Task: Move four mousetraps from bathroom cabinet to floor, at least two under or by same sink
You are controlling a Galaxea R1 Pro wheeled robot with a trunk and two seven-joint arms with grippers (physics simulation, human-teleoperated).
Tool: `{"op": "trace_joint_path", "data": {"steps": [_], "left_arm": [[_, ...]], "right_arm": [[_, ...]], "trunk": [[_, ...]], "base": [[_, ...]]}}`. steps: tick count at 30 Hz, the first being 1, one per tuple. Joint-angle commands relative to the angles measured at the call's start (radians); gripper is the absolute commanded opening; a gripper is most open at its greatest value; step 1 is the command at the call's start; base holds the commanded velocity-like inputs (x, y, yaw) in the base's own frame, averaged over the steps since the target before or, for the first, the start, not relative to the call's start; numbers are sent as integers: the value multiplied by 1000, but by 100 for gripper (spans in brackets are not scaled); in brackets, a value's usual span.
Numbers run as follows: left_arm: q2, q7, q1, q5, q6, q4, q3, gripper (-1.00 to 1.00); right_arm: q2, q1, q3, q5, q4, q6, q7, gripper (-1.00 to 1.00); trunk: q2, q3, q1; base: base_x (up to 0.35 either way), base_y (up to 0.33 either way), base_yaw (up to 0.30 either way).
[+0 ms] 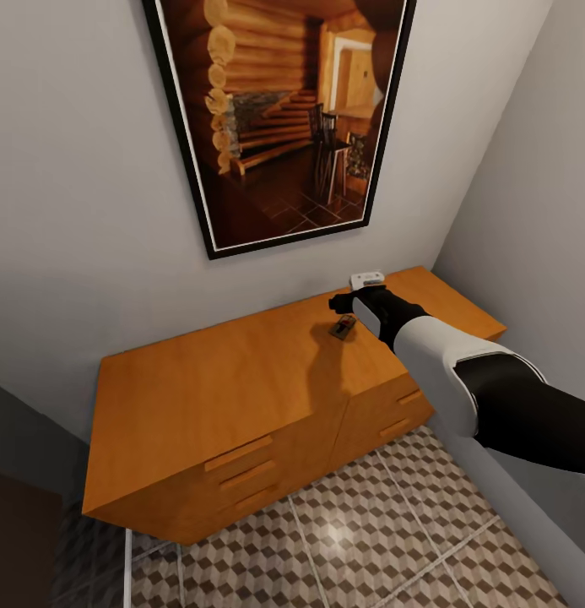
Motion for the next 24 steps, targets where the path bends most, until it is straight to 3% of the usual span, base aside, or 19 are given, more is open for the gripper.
{"op": "trace_joint_path", "data": {"steps": [1,24], "left_arm": [[0,1,-1,6,-1,2,-8,-100],[0,1,1,6,-1,2,-8,-100]], "right_arm": [[0,0,8,-10,-1,5,-3,100],[-1,0,8,-10,3,7,1,100]], "trunk": [[-2,-2,1],[-2,-26,1]], "base": [[0,0,0],[0,0,0]]}}
